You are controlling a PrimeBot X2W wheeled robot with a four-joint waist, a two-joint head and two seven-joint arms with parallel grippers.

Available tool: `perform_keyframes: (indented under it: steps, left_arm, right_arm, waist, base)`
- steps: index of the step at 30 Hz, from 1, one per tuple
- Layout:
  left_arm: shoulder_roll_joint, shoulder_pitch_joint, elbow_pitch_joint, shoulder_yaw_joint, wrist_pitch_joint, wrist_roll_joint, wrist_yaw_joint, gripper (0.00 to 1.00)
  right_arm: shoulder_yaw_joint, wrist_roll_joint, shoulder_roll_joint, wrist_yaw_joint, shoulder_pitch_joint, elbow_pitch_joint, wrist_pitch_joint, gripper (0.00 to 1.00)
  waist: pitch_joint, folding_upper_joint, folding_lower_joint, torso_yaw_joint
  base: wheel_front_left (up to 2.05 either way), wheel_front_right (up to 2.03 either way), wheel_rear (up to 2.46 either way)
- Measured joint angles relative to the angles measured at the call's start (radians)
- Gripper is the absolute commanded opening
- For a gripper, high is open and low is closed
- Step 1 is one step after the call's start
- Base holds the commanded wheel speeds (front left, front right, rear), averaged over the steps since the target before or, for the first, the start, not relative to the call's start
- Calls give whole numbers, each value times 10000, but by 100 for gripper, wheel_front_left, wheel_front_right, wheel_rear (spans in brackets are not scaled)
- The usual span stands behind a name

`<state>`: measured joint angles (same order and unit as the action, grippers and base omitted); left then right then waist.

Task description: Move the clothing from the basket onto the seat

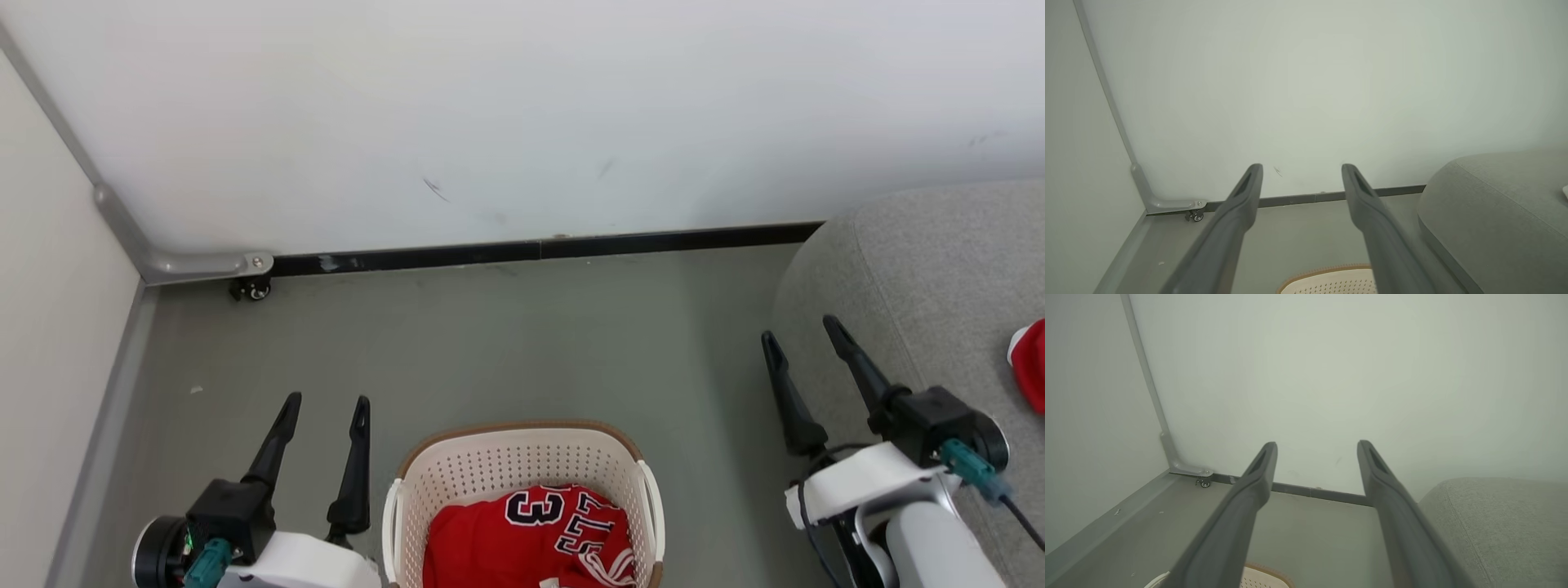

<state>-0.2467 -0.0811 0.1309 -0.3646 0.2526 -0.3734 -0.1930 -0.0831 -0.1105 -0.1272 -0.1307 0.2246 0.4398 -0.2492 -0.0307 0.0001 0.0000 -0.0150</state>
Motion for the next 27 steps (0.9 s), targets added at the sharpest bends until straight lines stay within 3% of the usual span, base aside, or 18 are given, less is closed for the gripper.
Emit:
perform_keyframes:
  steps: [8, 27]
  left_arm:
    - [44, 411, 123, 29, 0, 176, -6, 100]
    - [174, 626, -65, 314, 0, 408, 44, 100]
  right_arm:
    - [374, 217, 543, 0, -982, -387, 0, 100]
    - [199, 669, 771, 0, -2237, -1471, 117, 100]
  waist:
    - [423, 0, 0, -125]
    - [628, 0, 0, 122]
  base:
    - [0, 0, 0]
    - [0, 0, 0]
